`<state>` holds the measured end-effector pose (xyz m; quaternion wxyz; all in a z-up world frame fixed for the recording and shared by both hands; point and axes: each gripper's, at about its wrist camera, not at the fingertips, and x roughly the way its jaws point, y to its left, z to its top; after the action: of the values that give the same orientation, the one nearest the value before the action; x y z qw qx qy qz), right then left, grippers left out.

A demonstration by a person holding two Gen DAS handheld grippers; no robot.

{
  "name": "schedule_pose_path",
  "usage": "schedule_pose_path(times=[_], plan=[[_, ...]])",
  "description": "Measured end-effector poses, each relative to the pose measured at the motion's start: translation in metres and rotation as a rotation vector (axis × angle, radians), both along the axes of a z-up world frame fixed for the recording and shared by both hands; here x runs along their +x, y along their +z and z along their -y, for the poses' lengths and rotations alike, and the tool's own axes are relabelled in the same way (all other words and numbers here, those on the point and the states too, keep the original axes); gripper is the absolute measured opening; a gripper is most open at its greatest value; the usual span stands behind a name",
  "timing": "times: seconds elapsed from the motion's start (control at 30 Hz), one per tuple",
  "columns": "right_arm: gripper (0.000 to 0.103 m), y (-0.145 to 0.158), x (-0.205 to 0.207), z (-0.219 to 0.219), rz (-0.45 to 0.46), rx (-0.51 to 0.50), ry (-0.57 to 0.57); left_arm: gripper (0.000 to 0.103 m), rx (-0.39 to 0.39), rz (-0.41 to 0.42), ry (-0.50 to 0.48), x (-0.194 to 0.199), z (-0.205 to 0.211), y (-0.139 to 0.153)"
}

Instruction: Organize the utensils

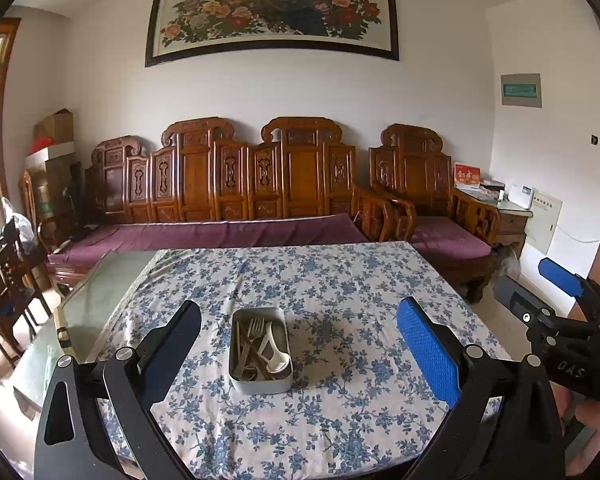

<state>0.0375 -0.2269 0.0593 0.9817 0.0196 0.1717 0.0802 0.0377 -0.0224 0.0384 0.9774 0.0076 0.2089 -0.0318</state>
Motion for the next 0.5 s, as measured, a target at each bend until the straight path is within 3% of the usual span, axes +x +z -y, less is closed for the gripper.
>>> schedule_pose_path(times=[0.5], plan=[[0.1, -0.0019, 0.0043, -0.0014, -0.006, -0.001, 0.003, 0.095, 0.004, -0.001, -0.013, -0.0035, 0.0036, 0.0003]])
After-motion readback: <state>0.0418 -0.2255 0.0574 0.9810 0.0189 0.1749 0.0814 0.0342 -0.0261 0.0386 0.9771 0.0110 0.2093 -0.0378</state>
